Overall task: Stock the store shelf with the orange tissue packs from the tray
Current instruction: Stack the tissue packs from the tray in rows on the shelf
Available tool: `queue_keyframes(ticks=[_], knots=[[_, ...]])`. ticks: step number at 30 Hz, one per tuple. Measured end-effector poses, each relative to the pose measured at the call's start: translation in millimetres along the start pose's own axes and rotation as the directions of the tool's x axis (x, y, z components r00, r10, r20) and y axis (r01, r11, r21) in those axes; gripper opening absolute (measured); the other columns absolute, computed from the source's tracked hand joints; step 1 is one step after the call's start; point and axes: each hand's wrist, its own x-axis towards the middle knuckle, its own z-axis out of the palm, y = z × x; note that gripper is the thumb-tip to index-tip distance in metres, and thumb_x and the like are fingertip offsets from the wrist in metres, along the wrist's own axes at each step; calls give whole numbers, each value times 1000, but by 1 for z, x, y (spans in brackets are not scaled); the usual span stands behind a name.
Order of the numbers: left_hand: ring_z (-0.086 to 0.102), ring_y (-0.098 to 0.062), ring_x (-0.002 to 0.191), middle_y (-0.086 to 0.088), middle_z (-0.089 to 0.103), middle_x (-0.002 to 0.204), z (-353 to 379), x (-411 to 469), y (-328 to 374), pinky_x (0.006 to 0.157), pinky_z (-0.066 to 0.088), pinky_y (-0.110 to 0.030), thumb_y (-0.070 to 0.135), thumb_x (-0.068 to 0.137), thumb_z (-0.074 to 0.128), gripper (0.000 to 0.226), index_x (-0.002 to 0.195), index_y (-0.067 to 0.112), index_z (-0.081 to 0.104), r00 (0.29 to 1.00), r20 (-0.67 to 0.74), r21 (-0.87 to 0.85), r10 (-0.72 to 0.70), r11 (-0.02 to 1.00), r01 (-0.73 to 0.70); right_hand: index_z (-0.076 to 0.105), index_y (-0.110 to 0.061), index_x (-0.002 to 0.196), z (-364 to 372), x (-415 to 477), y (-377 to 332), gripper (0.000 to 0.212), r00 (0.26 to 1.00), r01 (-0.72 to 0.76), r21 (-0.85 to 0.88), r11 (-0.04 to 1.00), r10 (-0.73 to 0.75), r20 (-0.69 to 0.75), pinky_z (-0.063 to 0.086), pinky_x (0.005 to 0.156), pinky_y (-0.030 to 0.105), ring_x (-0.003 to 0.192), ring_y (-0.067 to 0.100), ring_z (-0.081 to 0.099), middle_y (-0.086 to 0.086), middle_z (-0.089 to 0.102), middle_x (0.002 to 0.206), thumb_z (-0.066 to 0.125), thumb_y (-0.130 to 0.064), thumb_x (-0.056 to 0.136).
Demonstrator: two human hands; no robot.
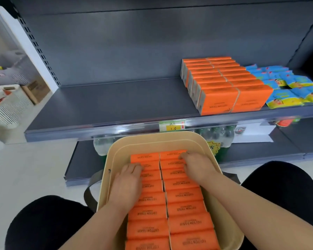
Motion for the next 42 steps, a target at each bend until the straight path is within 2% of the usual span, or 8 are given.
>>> queue_keyframes(ticks=[4,9,19,25,30,33,36,42], knots=[[60,-22,94,2,65,105,3,3,5,73,54,-35,7,75,70,31,104,17,65,999,-8,12,50,999,-49,56,-26,124,5,20,-4,31,999,41,-34,999,-40,27,51,82,36,102,22,59,-1,60,118,47,-24,94],[55,-22,102,2,62,112,3,5,2,81,50,-35,9,85,57,30,114,17,60,999,0,-58,-38,998,38,64,-24,106,15,26,-11,21,998,54,-84,995,-52,29,52,80,38,96,19,59,-2,60,106,52,-36,93],[49,-18,112,5,55,123,6,2,1,91,44,-32,7,91,46,35,123,19,54,999,37,-74,-40,996,43,64,-27,90,-6,12,-11,9,964,134,-208,969,-176,-198,39,79,34,94,17,54,-8,61,95,55,-23,90],[51,-18,110,2,58,119,-11,20,5,90,46,-33,16,93,49,32,124,19,54,994,40,-120,-103,987,107,61,-19,70,-40,-20,-11,19,885,259,-232,938,-327,-333,49,63,35,65,24,60,-2,63,73,78,-14,64],[52,-20,112,0,59,120,-17,51,8,88,49,-36,27,94,50,33,127,22,53,955,250,48,-159,987,151,53,-21,96,-22,-40,-13,16,944,282,-17,959,-281,-174,45,74,34,83,21,61,-4,63,90,63,-29,85],[50,-22,112,-4,60,113,-15,60,12,88,49,-38,28,95,51,26,118,20,57,915,358,139,-186,980,145,46,-24,126,-16,-42,-13,43,954,265,2,964,-262,-143,40,87,33,105,20,56,-3,62,113,60,-38,88],[53,-22,107,-4,60,110,-12,62,16,84,52,-38,22,95,50,21,112,20,61,912,339,196,-230,966,170,43,-31,137,-14,-41,-11,50,953,276,19,961,-271,-137,36,98,34,121,17,48,-9,54,130,58,-38,90],[53,-22,102,-3,62,103,-9,67,28,81,47,-35,4,92,43,24,101,17,62,946,281,401,-162,915,38,39,-34,140,-20,-32,-2,49,973,190,43,981,-182,-143,36,98,31,120,14,47,-11,53,129,52,-41,93]])
